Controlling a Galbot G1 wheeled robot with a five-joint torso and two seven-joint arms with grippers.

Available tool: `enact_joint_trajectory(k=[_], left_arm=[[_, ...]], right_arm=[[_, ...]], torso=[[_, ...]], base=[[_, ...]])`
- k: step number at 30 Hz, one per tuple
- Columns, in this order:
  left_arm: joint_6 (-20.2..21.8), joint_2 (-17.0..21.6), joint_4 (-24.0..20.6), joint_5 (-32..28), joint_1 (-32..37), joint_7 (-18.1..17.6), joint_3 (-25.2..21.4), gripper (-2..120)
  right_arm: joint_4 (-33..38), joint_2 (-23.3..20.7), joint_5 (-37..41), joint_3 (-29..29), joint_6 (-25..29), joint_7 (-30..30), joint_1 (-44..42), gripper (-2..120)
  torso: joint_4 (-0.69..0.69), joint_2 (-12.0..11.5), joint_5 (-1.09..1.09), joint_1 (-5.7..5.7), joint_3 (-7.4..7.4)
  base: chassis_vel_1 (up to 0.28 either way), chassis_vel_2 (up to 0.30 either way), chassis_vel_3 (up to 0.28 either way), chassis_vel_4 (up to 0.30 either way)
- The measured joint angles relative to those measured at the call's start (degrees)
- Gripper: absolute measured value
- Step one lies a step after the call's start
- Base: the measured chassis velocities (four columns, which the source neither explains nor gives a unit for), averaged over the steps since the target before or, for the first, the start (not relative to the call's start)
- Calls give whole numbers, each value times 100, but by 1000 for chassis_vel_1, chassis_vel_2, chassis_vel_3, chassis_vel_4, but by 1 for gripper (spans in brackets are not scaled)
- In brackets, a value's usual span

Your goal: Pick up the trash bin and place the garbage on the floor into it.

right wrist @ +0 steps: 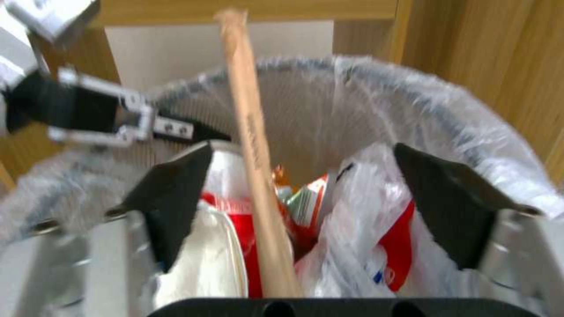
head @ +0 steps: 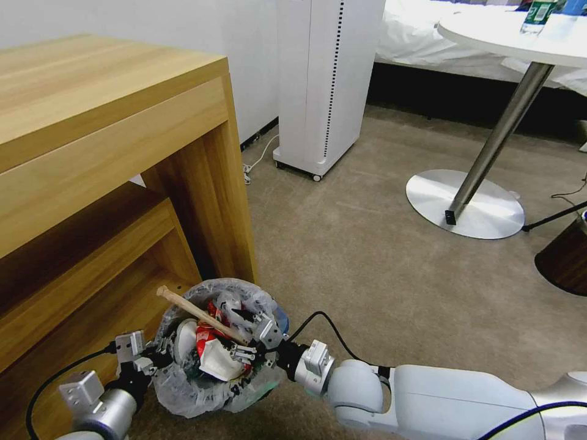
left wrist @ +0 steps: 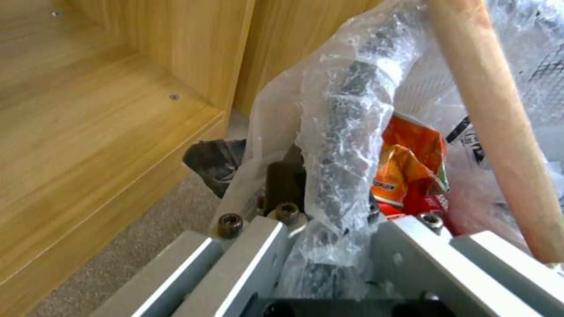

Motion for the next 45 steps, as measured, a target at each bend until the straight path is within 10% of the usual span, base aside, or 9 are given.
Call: enact_joint_trajectory(k=[23,45], left_arm=[[28,-49,-48,97,129,12,20,1],[207,203,-11,-125,201,-204,-80,1]], right_arm=[[176,-25,-207,951,650,-611,-498,100],[1356,-497,624,5149,551,-485,-2668,100]], torso=[[0,0,0,0,0],[0,0,-1,0,0]], base=[[0,0,0,0],[0,0,0,0]])
